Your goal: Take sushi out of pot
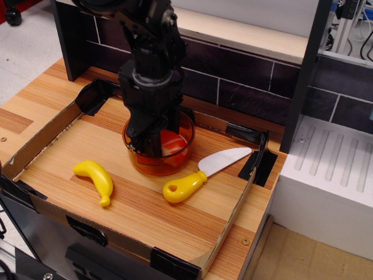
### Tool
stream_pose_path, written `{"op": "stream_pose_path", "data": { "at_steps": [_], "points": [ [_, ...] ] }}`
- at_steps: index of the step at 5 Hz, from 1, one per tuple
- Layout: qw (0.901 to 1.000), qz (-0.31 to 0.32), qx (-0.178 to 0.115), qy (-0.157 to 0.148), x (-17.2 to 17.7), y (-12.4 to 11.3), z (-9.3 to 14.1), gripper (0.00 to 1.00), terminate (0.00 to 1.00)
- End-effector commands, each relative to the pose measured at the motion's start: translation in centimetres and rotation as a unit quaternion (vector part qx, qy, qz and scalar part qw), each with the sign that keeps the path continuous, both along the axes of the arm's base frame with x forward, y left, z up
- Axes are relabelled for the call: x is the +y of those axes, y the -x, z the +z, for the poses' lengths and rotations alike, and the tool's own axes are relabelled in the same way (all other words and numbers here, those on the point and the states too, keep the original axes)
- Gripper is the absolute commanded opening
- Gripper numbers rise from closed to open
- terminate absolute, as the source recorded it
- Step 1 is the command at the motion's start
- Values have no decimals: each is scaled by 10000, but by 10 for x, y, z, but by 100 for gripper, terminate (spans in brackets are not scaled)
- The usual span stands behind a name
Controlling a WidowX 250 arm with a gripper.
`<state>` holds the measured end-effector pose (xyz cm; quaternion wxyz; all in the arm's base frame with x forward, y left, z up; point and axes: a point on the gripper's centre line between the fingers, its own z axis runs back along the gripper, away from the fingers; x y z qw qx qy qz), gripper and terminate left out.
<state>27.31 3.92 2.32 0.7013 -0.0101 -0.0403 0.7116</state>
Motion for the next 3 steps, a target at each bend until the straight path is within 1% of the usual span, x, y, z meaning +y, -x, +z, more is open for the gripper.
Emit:
{"op": "stream_pose_path", "data": {
  "at_steps": [1,2,3],
  "points": [
    [9962,-9,-822,272,17,-1,84,0,0],
    [9952,-147,-879,412,24,17,106,0,0],
    [9960,-548,-532,466,32,42,103,0,0]
  ]
}}
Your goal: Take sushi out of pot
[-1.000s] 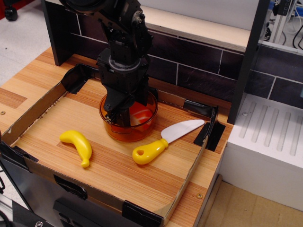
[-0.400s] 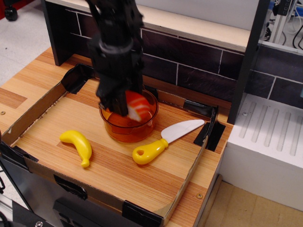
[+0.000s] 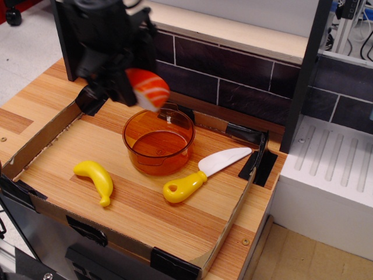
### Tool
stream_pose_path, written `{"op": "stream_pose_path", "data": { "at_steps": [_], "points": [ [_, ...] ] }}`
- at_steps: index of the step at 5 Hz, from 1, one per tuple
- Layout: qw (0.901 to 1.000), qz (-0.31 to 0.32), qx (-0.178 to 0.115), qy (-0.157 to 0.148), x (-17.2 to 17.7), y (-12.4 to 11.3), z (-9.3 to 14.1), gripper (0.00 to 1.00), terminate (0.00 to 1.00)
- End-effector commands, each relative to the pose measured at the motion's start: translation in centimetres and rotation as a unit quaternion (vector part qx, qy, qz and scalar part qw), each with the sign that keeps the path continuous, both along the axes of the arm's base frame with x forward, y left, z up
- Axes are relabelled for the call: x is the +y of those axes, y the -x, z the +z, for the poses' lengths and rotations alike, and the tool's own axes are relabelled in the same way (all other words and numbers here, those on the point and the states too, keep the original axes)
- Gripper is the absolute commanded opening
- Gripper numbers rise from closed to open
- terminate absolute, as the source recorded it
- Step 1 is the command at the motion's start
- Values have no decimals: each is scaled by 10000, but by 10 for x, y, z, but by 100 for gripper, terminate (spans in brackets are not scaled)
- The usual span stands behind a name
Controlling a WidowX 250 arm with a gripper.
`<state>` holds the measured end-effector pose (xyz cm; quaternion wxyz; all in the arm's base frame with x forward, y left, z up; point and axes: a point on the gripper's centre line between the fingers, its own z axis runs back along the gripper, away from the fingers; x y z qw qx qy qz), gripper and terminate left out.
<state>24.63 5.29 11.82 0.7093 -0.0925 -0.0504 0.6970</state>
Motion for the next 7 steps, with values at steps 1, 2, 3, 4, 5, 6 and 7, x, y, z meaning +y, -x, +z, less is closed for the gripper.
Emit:
{"op": "stream_pose_path", "data": {
  "at_steps": [1,2,3,4,5,6,7],
  "points": [
    [9943,-811,691,-22,-7,36,-7,0,0],
    [9915,-887,924,-237,-29,49,-27,0,0],
    [9904,-956,840,-534,-43,54,-53,0,0],
    [9913,-857,701,-710,-49,52,-70,0,0],
    [9922,-728,643,-784,-55,47,-84,0,0],
    [9921,-684,631,-844,-57,46,-92,0,0],
    [9909,-703,697,-908,-59,48,-99,0,0]
  ]
}}
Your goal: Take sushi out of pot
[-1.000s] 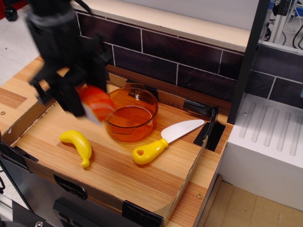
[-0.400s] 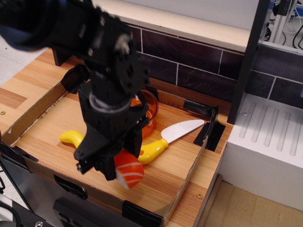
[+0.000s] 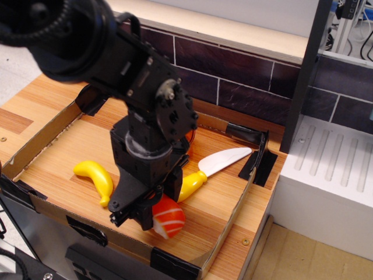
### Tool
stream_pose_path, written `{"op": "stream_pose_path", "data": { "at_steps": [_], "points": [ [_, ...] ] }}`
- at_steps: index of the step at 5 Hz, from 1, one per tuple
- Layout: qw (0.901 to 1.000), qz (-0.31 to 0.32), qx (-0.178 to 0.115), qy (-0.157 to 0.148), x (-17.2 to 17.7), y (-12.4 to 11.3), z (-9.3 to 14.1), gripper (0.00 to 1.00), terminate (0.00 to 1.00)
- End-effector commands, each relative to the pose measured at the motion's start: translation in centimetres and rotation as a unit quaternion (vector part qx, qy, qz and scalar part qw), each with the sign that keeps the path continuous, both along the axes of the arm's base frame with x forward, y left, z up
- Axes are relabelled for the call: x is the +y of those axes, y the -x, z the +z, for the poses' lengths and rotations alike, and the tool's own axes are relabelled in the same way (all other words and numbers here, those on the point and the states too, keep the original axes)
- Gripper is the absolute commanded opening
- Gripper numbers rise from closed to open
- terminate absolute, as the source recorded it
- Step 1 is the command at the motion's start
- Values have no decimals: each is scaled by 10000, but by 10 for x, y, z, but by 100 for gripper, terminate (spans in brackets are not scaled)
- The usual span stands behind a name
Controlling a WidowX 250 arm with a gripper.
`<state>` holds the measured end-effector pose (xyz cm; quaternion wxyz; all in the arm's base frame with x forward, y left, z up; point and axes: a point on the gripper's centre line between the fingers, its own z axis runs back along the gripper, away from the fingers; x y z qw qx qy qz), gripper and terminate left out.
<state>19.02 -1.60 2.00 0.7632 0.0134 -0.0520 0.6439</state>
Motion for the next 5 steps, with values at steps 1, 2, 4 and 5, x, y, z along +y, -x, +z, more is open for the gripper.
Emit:
{"op": "stream_pose_path", "data": {
  "at_steps": [1,2,4,5],
  "points": [
    [9999,34,-38,-136,10,-7,6,100,0],
    [9997,222,26,51,15,-11,23,100,0],
    [9973,458,-283,500,35,-26,83,100,0],
    [9975,337,-318,525,43,-32,109,100,100]
  ]
}}
